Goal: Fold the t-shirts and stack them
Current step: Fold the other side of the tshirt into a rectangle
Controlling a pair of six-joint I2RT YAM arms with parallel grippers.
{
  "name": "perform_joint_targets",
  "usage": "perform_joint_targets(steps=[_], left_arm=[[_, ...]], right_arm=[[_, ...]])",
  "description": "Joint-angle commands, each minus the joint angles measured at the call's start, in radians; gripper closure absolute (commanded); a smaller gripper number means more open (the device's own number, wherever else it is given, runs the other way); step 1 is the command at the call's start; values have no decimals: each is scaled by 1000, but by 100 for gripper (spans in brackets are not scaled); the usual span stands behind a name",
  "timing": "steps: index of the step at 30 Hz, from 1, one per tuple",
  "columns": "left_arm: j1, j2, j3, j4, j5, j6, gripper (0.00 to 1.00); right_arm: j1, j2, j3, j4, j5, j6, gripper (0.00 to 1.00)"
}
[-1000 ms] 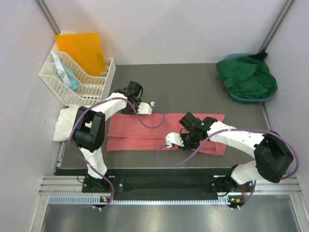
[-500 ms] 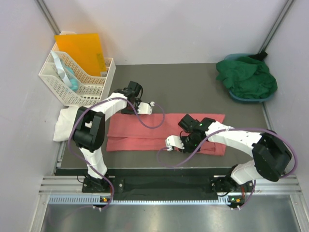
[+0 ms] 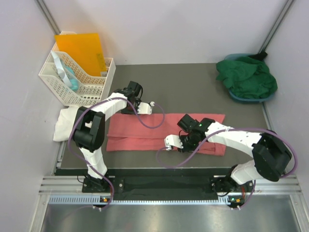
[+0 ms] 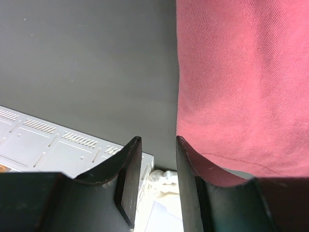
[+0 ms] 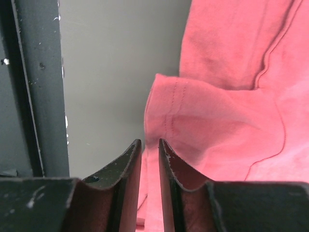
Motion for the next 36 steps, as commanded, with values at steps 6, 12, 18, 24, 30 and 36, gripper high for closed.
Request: perform_joint_targets(steps=[6, 12, 18, 24, 30, 36], left_arm=[[3, 6, 38, -12, 9, 15, 60], [8, 5, 38, -10, 10, 18, 60], [11, 9, 38, -10, 13, 21, 60], [12, 17, 41, -10, 17, 22, 60], [15, 22, 41, -7, 20, 24, 60], [17, 26, 42, -7, 27, 25, 60]], right_arm=[[39, 0, -11, 92, 5, 22, 79], [42, 11, -13, 87, -9, 27, 79], [42, 11, -5, 56, -30, 16, 76], [53, 26, -26, 98, -4, 33, 100], [56, 29, -20, 93, -13, 41, 100], [56, 44, 92, -7, -96, 45, 100]])
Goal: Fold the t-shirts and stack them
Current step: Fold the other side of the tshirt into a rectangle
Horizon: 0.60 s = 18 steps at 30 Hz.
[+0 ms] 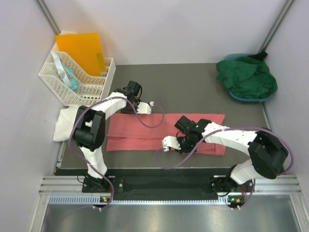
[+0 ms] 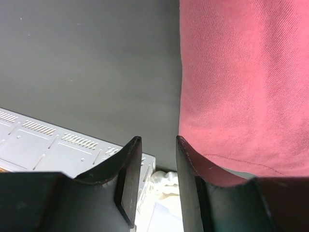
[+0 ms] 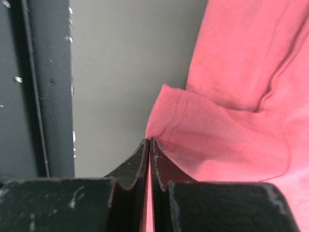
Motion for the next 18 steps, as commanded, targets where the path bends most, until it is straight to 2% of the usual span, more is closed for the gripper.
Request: perform_joint_targets(steps=[1, 12, 14, 15, 18], left_arm=[[4, 11, 33, -6, 26, 7, 60], [4, 21, 49, -3, 30, 14, 60], [6, 20, 46, -1, 31, 12, 60], [6, 20, 41, -1, 31, 14, 60], [6, 20, 35, 5, 30, 17, 60]], right_arm=[[21, 16, 118, -76, -88, 12, 100], [25, 91, 227, -142, -148, 2, 100], [27, 97, 233, -159, -145, -1, 86], [25, 95, 233, -164, -137, -4, 71], [19, 59, 221, -161, -93, -4, 62]])
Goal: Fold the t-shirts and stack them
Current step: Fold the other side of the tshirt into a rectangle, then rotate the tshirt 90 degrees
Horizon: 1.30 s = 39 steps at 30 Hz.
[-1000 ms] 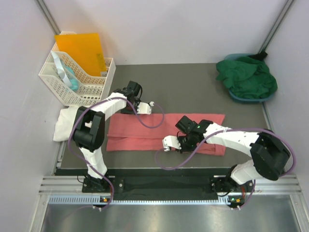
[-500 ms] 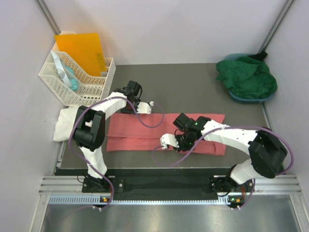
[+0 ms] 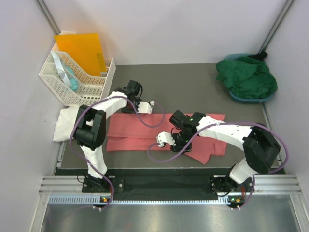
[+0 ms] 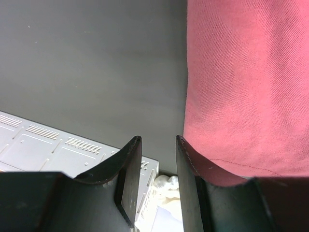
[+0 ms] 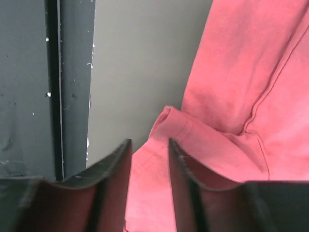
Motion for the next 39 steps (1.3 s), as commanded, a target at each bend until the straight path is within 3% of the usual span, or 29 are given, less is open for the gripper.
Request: perform_joint_targets(steps=[1, 7, 9, 11, 12, 16, 26, 39], left_arm=[[5, 3, 12, 9, 13, 16, 60], [5, 18, 35, 23, 8, 13, 60], [5, 24, 54, 30, 5, -4, 60], [5, 32, 63, 43, 1, -22, 61], [5, 33, 61, 44, -3, -22, 60], [5, 19, 35, 56, -10, -25, 61], [11, -10, 5, 35, -15, -33, 62], [37, 13, -89, 58, -42, -25, 64]], right_arm=[[3, -46, 37, -18, 20, 5, 62], [-180, -75, 48, 95, 155, 99, 67], [-295, -49, 60, 158, 198, 139, 79], [-415, 26, 91, 155, 204, 171, 98], [-452, 55, 129, 148, 194, 179, 100], [-572, 121, 151, 163, 192, 187, 100], [-669, 80, 111, 183, 256, 168, 100], [-784, 207, 110, 229, 328, 180, 100]])
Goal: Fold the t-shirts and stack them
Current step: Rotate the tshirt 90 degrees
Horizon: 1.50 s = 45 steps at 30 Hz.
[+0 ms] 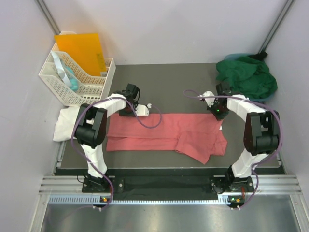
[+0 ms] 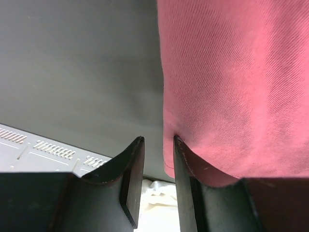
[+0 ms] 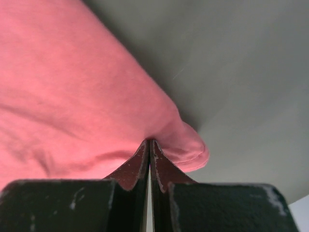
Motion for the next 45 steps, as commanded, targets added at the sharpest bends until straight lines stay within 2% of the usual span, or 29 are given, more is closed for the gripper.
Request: perform_joint_targets(steps=[1, 8, 13, 18, 25, 31, 36, 38, 41, 42, 45], left_arm=[[10, -12, -33, 28, -22, -1, 65], [27, -18, -36, 90, -29, -42, 65], [29, -40, -22, 177, -94, -91, 66], [29, -84, -41, 190, -103, -93, 65], [27, -117, -61, 190, -131, -104, 66], [20, -143, -70, 184, -135, -108, 65], [6, -201, -105, 163, -59, -95, 65], [-5, -236, -145, 170, -30, -75, 65], [-14, -270, -174, 183, -8, -49, 65], [-14, -273, -176, 177, 0, -49, 65], [-14, -293, -188, 180, 23, -46, 65]], right_arm=[[-19, 69, 26, 45, 31, 19, 100], [-19, 212, 158, 123, 52, 67, 100], [-17, 330, 282, 183, 155, 75, 100], [-17, 465, 500, 197, 235, 52, 100], [4, 643, 792, 188, 266, 32, 100], [79, 715, 829, 287, 330, -74, 100], [116, 780, 917, 398, 388, -131, 100], [122, 792, 990, 392, 399, -122, 96], [127, 737, 1011, 332, 356, -62, 83], [125, 709, 990, 317, 344, -33, 77], [127, 567, 788, 341, 296, 13, 71]])
